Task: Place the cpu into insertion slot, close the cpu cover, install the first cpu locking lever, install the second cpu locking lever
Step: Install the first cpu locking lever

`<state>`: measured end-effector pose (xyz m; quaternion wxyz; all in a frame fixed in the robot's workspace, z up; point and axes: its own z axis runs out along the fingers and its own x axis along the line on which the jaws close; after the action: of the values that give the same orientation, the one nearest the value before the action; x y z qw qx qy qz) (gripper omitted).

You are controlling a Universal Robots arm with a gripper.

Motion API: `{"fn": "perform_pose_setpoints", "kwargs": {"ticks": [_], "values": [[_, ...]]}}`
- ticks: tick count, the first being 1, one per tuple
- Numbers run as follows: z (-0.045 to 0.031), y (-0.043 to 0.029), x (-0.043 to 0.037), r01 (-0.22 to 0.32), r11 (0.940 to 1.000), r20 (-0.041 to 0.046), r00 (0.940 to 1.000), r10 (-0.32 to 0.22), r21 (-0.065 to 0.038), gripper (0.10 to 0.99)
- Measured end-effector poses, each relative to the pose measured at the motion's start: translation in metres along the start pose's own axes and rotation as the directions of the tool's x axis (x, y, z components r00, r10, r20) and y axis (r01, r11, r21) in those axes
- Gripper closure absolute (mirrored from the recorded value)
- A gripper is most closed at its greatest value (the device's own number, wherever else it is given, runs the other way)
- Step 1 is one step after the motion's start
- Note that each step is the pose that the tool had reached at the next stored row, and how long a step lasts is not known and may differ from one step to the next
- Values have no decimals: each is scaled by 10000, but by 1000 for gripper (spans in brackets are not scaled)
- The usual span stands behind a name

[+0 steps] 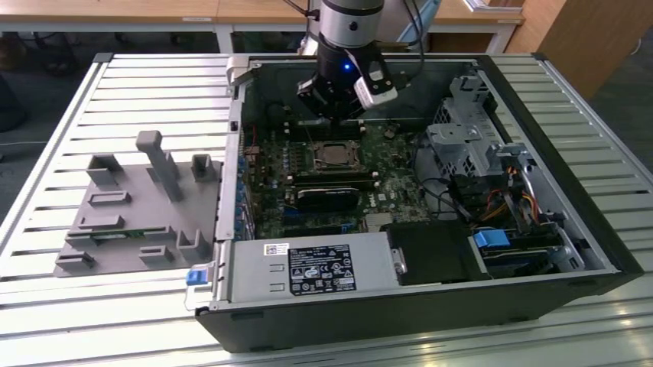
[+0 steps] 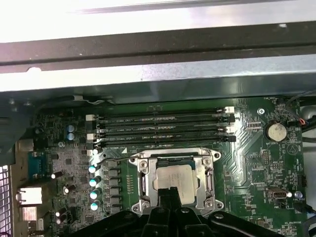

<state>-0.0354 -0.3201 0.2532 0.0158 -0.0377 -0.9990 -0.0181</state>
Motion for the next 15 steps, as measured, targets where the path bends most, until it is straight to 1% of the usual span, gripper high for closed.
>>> {"fn": "perform_pose_setpoints", "kwargs": {"ticks": [5,8,9,10,13,14,15], "values": [[0,0,1,55,10000,2,10000,-55,-1,980],[0,0,3,279,9996,3,9996,-279,6,980],[1,-1,10,312,9995,25,9995,-312,6,980],[1,-2,25,322,9995,69,9995,-322,4,980],[4,-8,110,328,9995,248,9992,-328,-3,980],[5,-10,136,332,9994,295,9990,-332,-5,980],[5,-12,160,333,9994,323,9989,-333,-6,980]]}}
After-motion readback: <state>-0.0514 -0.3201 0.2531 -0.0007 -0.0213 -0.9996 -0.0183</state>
